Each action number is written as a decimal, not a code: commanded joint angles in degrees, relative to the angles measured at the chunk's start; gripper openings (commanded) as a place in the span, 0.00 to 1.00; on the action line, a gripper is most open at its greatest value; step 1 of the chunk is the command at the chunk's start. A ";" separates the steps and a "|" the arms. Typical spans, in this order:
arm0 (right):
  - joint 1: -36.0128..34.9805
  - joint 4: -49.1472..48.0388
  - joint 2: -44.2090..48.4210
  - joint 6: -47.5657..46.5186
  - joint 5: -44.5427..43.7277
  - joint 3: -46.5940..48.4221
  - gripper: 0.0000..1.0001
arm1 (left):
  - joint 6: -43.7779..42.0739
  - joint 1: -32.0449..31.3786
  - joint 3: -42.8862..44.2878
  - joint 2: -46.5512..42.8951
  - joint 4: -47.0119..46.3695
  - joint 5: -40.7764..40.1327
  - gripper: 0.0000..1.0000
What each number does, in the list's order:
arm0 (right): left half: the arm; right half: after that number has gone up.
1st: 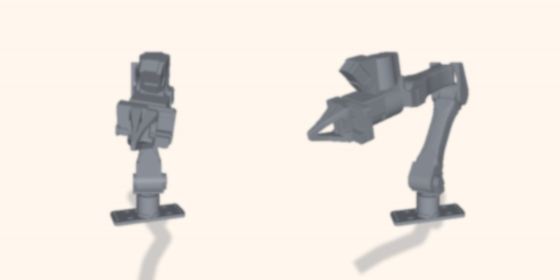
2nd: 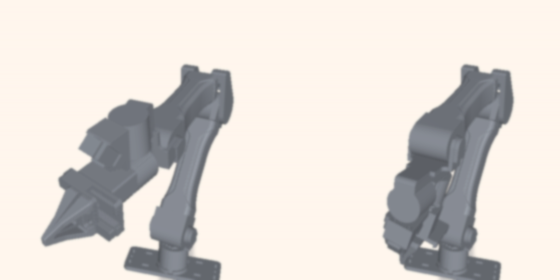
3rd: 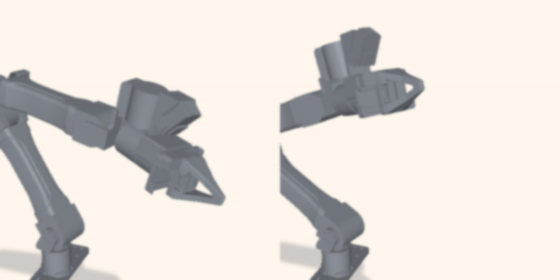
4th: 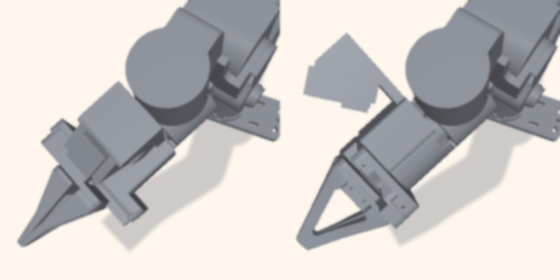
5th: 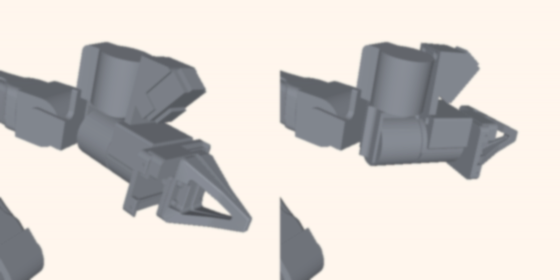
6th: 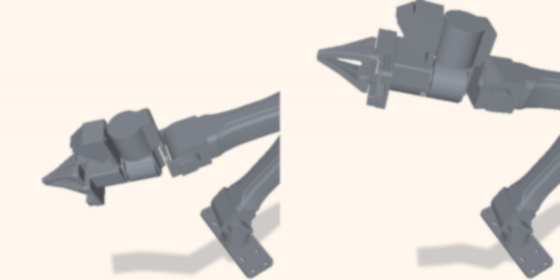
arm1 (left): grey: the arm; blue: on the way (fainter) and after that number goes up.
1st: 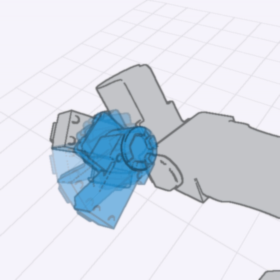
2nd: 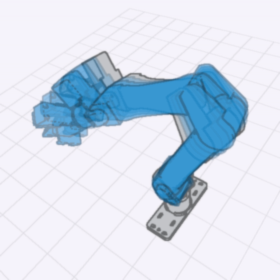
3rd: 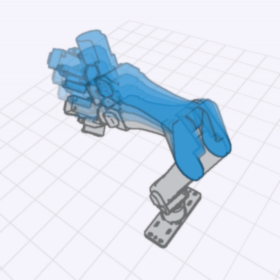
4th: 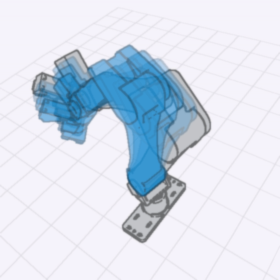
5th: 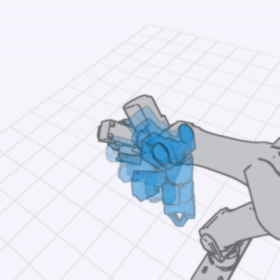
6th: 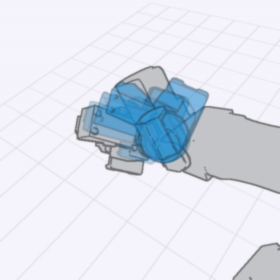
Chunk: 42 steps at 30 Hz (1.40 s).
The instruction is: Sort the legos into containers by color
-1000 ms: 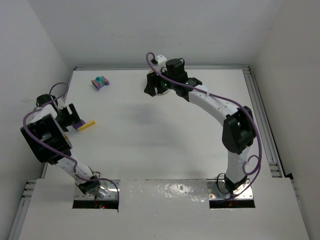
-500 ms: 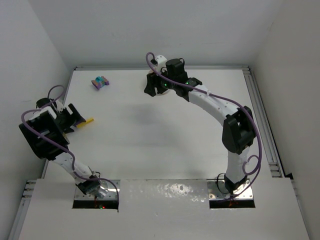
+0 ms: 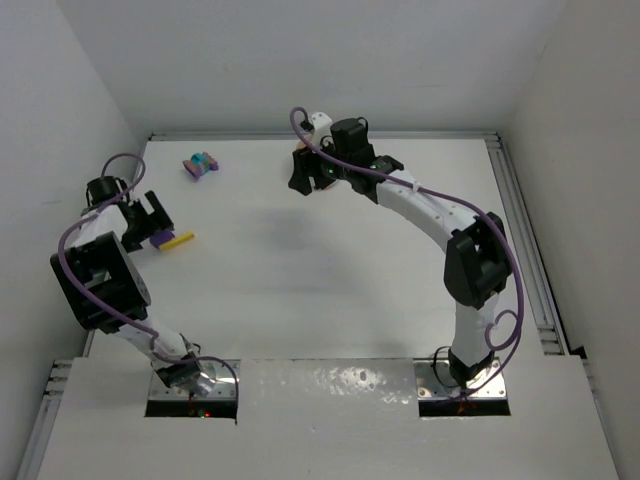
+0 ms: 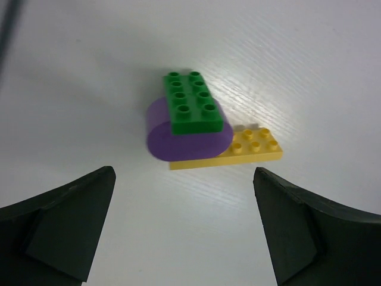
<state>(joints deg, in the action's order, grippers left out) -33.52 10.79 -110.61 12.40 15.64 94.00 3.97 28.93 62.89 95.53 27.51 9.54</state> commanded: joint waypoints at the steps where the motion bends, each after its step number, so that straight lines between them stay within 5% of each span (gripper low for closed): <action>1: -0.23 -2.26 2.94 -0.36 0.71 -0.03 0.64 | -1.57 0.43 3.98 -4.20 2.90 -5.33 1.00; 5: -0.23 -6.82 5.83 -0.18 0.80 -5.39 0.64 | -12.10 0.08 8.55 -5.43 5.01 -9.01 0.99; 9: -0.32 -8.76 8.74 -2.47 0.54 -10.23 0.65 | -32.93 -3.34 8.30 -8.07 9.38 3.20 0.94; 14: -0.32 -11.48 10.85 -2.13 -0.08 -14.63 0.65 | -47.53 -20.21 6.98 -4.83 15.12 -2.15 0.82; 32: -0.23 -12.81 13.75 -0.10 0.18 -19.99 0.65 | -54.68 -23.92 7.07 10.38 5.46 -13.75 0.76; 42: -0.32 -12.19 14.63 -1.86 -1.13 -20.25 0.65 | -52.66 -23.74 6.98 13.98 3.43 -16.31 0.49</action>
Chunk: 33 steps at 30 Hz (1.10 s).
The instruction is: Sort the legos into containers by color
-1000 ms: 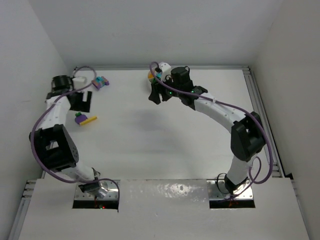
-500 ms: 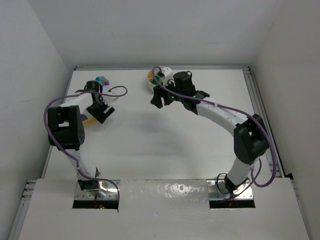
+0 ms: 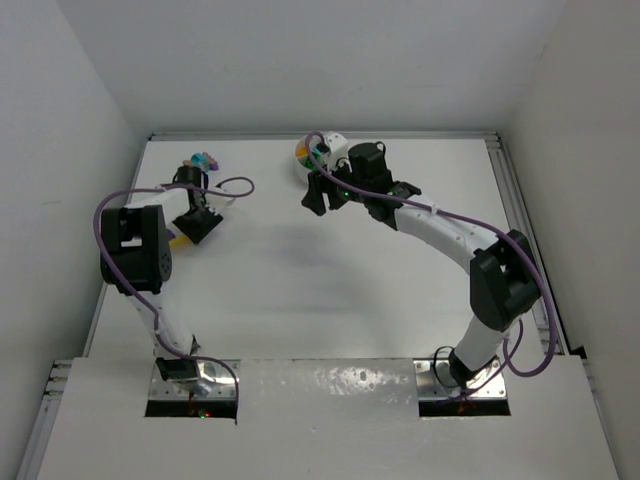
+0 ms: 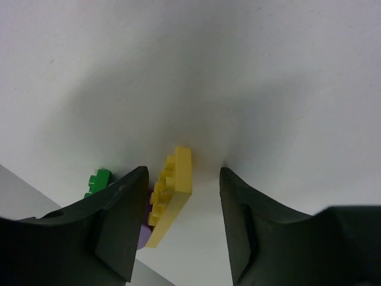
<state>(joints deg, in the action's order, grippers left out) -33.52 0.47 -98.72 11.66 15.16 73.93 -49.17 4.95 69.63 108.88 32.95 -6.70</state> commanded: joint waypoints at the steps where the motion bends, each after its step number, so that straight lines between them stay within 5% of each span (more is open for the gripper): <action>1: -0.32 -1.62 2.91 -1.55 -0.92 -0.19 0.66 | 0.56 0.32 0.51 0.81 -2.27 -0.07 0.47; 4: -0.32 -1.44 3.27 -2.08 -1.44 -0.37 0.66 | 0.48 0.32 0.69 1.51 -3.06 -0.51 0.41; 11: -0.23 -1.00 4.23 -2.87 -3.11 -0.81 0.66 | 0.83 0.32 1.74 2.56 -2.98 -0.60 0.00; 19: 2.57 5.32 3.53 5.20 -4.88 3.93 0.64 | -3.55 -0.90 7.19 -4.10 -0.08 5.73 0.00; 25: 10.57 10.42 4.49 15.59 -5.39 7.54 0.59 | -18.93 -7.47 4.22 -13.93 -6.05 9.51 0.00; 33: 11.19 14.74 5.38 14.53 -7.96 13.95 0.73 | -40.28 -15.14 -8.79 -30.53 -14.75 25.66 0.00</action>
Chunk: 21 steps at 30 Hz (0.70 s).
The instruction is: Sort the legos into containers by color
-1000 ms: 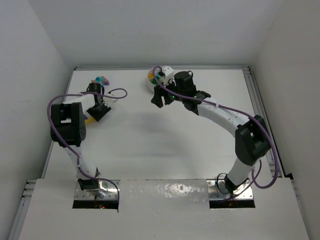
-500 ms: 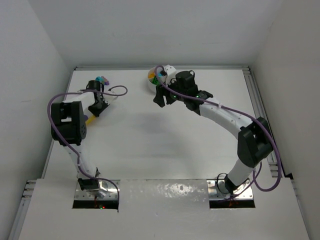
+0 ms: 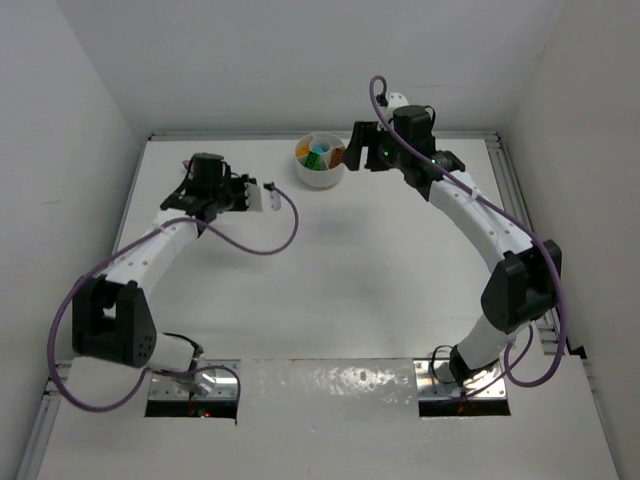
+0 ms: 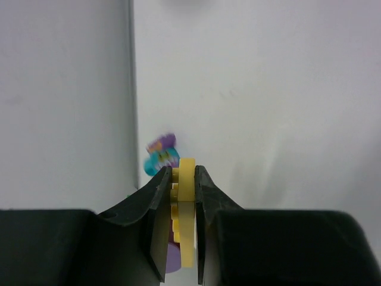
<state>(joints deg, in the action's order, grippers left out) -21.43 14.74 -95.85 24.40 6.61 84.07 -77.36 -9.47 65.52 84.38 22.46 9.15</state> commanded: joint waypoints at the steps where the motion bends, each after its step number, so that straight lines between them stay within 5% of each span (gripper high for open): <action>1: -0.89 0.29 2.08 2.22 1.38 4.69 0.76 | -16.29 -0.81 -8.61 -7.72 -5.05 12.19 0.00; 8: -3.69 -6.04 -0.73 8.56 5.44 7.59 0.73 | -35.64 -1.86 -28.92 -23.80 -10.94 26.62 0.00; 21: -14.86 -8.00 -16.46 13.13 9.64 19.71 0.78 | -47.70 -2.21 -32.12 -26.37 -5.06 29.87 0.00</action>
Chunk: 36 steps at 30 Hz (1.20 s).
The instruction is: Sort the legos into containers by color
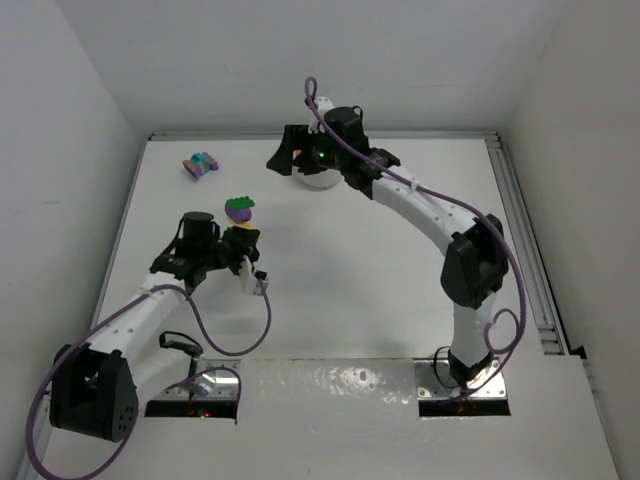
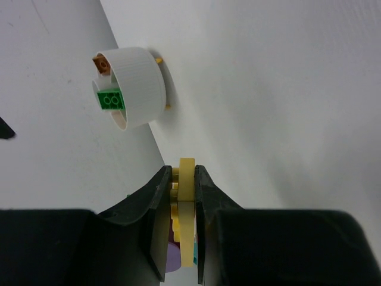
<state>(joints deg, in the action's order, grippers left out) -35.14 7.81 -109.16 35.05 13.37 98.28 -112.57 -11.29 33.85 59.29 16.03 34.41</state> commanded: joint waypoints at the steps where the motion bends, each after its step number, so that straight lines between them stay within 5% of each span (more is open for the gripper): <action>1: -1.51 -0.09 -4.55 2.39 3.50 7.00 0.79 | -12.49 -0.40 -0.53 -1.37 1.72 5.48 0.00; 5: -3.01 -1.48 -8.26 -6.79 11.83 8.69 0.84 | -11.71 -0.40 0.69 -1.19 3.30 8.12 0.00; 9: -0.48 -7.44 -4.06 -14.47 18.09 0.44 0.76 | -4.26 -0.40 2.54 -1.72 2.79 11.45 0.00; 13: 1.82 -7.99 0.61 -26.23 17.84 -5.80 0.65 | 14.01 -0.40 7.54 -0.49 0.50 14.10 0.00; 17: 2.88 -6.40 3.51 -34.25 18.36 -9.77 0.58 | 45.06 -0.40 13.07 2.40 -6.44 15.24 0.00; 22: 7.35 -15.53 7.20 -28.82 22.31 -17.84 0.51 | 67.36 -0.23 22.21 7.41 -7.59 17.96 0.00; 28: 10.26 -19.41 8.88 -26.69 26.25 -22.07 0.52 | 103.54 -0.05 24.51 10.05 -21.73 22.01 0.00; 33: 10.17 -26.78 10.81 -25.64 31.01 -27.95 0.51 | 117.65 -0.05 26.88 13.65 -29.12 25.69 0.00; 36: 9.65 -28.38 11.87 -27.48 33.03 -29.63 0.51 | 117.76 -0.05 28.64 15.85 -29.57 31.66 0.00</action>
<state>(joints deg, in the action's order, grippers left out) -24.84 -13.32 -101.19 9.13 41.23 69.63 -3.95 -11.27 59.13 73.91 -7.44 58.48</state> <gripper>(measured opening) 0.512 0.153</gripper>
